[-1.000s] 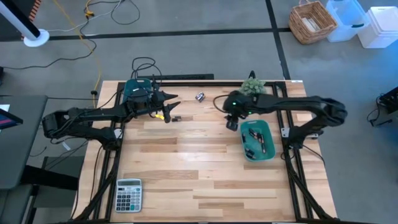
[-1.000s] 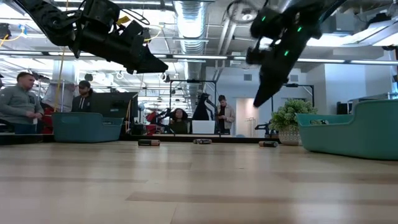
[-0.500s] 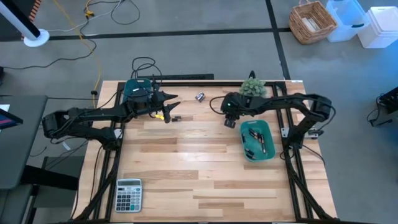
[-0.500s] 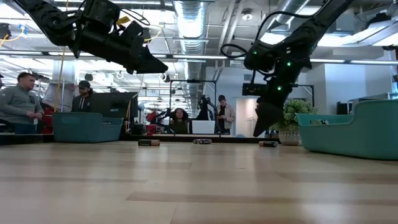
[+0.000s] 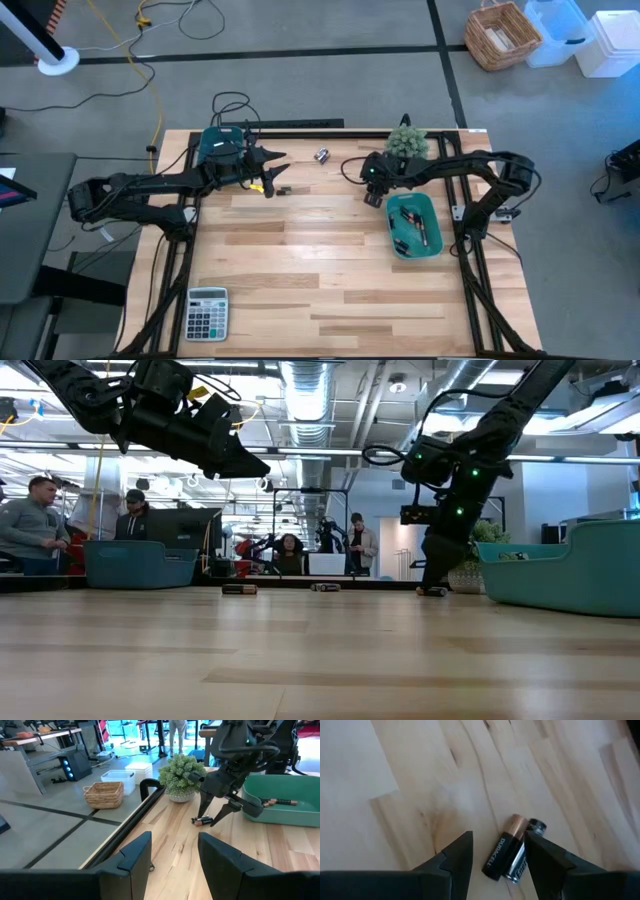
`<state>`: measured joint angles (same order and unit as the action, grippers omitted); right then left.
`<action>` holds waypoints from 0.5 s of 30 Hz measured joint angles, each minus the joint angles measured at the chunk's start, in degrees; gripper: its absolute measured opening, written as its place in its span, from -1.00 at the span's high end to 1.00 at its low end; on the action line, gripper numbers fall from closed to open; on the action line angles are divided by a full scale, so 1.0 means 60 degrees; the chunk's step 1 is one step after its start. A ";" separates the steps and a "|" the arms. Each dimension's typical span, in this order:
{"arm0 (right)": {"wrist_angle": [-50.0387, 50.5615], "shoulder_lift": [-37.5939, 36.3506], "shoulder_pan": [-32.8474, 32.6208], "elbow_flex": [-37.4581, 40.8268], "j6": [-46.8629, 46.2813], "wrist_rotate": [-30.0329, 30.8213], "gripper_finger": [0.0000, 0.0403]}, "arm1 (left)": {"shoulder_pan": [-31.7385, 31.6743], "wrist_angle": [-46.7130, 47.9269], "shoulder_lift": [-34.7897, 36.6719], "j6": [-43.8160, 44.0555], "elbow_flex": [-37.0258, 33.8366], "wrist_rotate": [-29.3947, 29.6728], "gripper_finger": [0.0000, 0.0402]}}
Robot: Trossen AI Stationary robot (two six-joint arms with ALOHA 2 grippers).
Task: Sort batteries
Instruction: Put the brown-block battery into the green bin
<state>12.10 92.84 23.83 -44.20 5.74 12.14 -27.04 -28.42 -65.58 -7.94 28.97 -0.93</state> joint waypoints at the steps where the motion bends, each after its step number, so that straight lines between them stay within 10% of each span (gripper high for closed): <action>1: -0.0111 0.0027 0.0000 0.0057 -0.0060 0.0000 0.06 | 0.0002 0.0000 0.0000 0.0000 0.0000 0.0000 0.23; 15: -0.0210 0.0043 -0.0037 0.0127 -0.0310 0.0000 0.06 | 0.0000 0.0007 0.0000 0.0000 0.0000 0.0000 0.23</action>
<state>10.83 93.10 23.61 -43.44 3.88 12.14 -27.04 -28.38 -65.58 -7.94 28.97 -0.93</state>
